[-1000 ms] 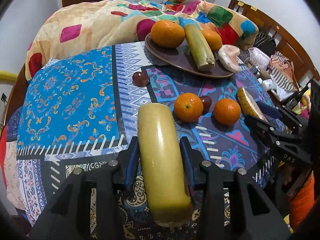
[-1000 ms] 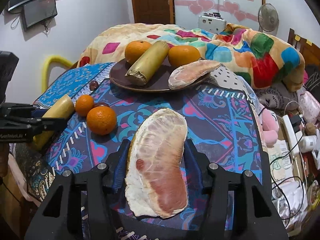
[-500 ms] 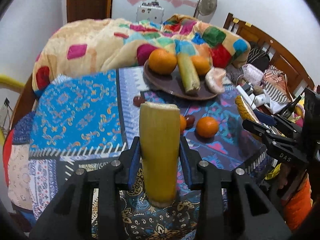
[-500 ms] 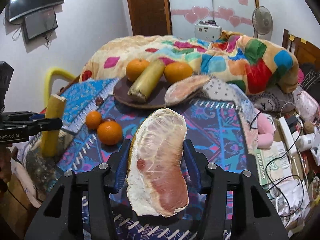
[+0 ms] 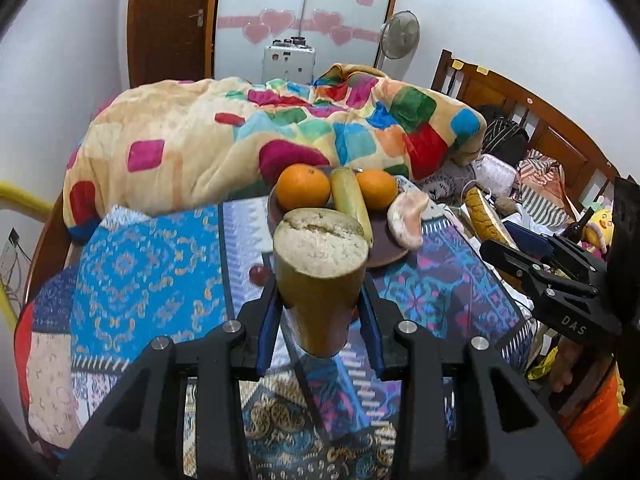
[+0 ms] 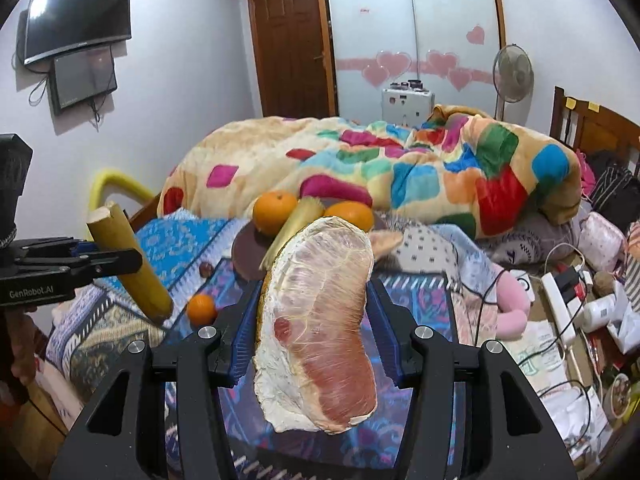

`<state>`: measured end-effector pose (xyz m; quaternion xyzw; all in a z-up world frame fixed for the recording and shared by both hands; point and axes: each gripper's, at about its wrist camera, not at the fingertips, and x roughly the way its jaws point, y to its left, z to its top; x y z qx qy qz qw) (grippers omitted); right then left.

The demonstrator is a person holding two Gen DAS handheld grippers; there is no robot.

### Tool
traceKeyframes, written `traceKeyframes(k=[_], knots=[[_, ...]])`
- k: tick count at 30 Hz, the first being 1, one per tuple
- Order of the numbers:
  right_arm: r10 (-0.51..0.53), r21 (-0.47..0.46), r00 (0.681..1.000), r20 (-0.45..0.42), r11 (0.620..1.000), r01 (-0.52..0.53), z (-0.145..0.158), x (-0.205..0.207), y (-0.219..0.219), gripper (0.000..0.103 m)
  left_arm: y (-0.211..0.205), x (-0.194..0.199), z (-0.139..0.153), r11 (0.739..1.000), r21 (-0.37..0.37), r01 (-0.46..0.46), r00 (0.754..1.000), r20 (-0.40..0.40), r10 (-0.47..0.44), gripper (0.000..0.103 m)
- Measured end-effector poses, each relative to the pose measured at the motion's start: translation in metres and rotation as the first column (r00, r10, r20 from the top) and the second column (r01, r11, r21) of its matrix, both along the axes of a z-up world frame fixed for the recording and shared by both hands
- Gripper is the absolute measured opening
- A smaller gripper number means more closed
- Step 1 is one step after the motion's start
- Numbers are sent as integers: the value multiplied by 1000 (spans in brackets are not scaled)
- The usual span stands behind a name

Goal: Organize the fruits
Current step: 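Set the yellow vegetable and pomelo segment onto the plate, opening both tools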

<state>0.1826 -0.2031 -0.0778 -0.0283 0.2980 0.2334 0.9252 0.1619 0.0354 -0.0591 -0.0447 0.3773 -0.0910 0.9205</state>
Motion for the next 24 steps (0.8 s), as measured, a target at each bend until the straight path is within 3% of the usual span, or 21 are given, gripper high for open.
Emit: traceKeyframes(k=[11, 24], knots=[[-15, 20, 999, 31, 1000, 15, 8, 28, 8, 48, -7, 36, 1, 1000, 14, 9, 1000, 11, -10, 37], [-5, -5, 999, 32, 1000, 5, -5, 65, 32, 48, -12, 77, -6, 998, 60, 34, 999, 2, -34, 37]])
